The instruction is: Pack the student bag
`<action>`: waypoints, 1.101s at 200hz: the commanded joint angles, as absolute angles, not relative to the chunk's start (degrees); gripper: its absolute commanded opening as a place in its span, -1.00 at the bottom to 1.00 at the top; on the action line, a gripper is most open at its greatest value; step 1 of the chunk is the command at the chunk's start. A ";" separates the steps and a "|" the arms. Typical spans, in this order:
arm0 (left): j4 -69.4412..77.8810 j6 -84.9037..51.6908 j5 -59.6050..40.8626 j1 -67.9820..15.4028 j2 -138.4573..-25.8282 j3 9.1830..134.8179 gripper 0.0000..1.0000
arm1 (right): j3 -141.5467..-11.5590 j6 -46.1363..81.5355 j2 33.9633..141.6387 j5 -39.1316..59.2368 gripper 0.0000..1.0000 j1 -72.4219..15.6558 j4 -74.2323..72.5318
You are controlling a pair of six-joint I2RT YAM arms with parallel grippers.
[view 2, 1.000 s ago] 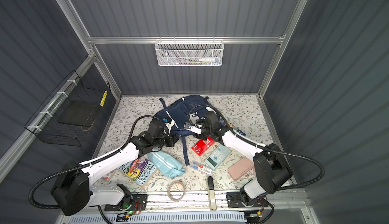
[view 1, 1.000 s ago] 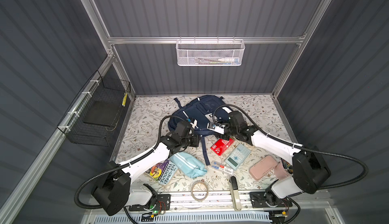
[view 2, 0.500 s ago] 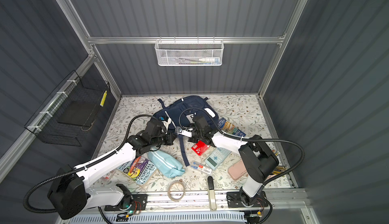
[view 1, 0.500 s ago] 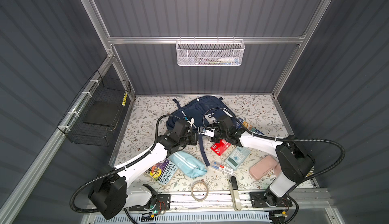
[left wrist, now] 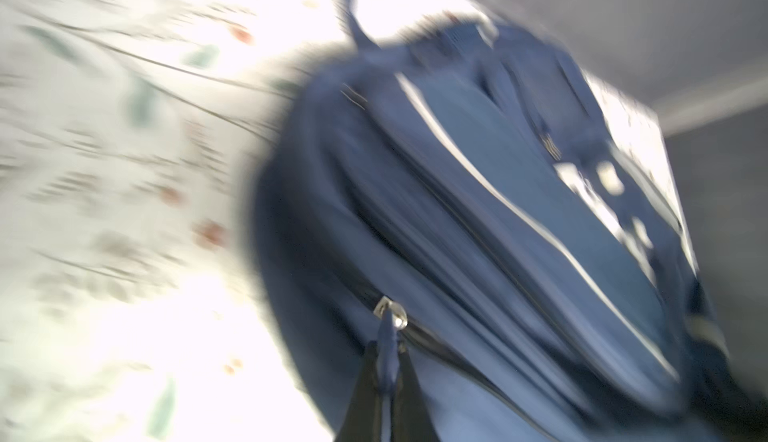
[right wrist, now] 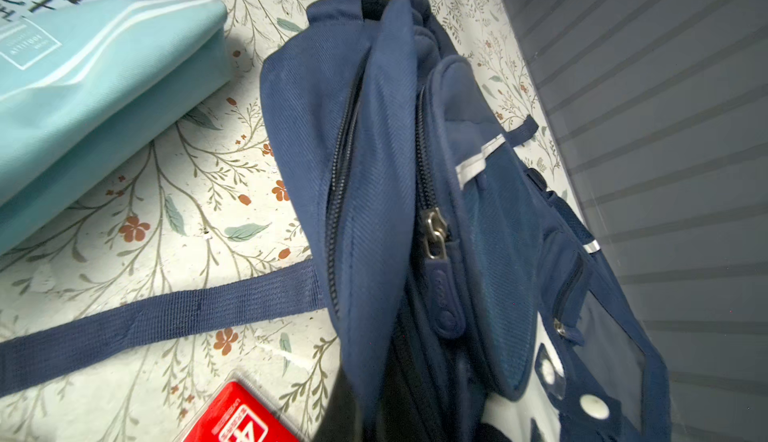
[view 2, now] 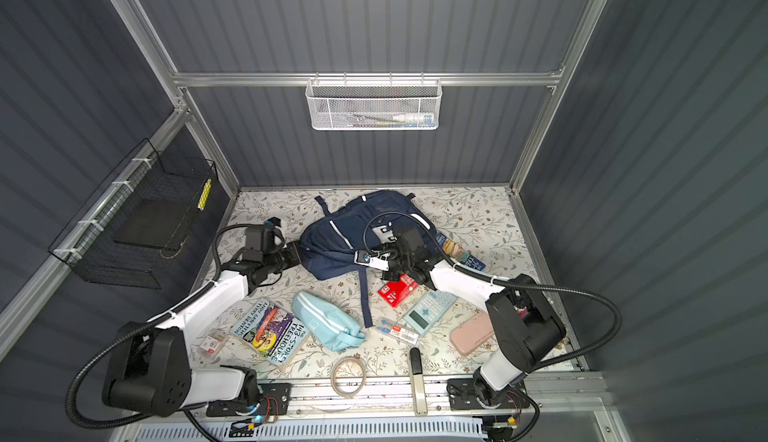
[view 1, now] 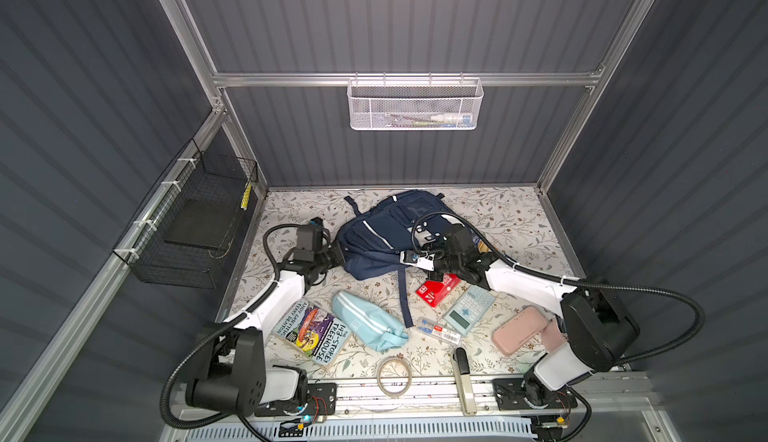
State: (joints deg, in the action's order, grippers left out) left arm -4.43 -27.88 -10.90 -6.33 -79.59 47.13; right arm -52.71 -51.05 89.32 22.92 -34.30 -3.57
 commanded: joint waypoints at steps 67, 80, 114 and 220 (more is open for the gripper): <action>-8.14 -31.88 -13.02 -19.86 -67.37 44.04 -1.00 | -57.80 -47.10 93.72 16.11 -0.42 -28.08 -5.03; -9.37 -32.80 -11.67 -22.17 -64.45 42.99 -1.00 | -59.65 -43.87 93.68 18.44 -0.29 -28.01 -2.46; -4.56 -37.87 -11.50 -27.63 -64.48 41.66 -1.00 | -56.95 -35.73 86.47 19.88 0.04 -33.06 -1.72; -18.21 -29.17 6.11 -27.50 -63.72 43.00 -0.32 | -53.81 -20.34 89.96 16.08 0.22 -42.32 -10.74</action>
State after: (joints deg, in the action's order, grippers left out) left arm -10.90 -34.02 -1.32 -31.40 -64.58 42.26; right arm -53.87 -27.83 90.67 12.23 -41.17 -6.00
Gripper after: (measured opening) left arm 0.252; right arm 0.606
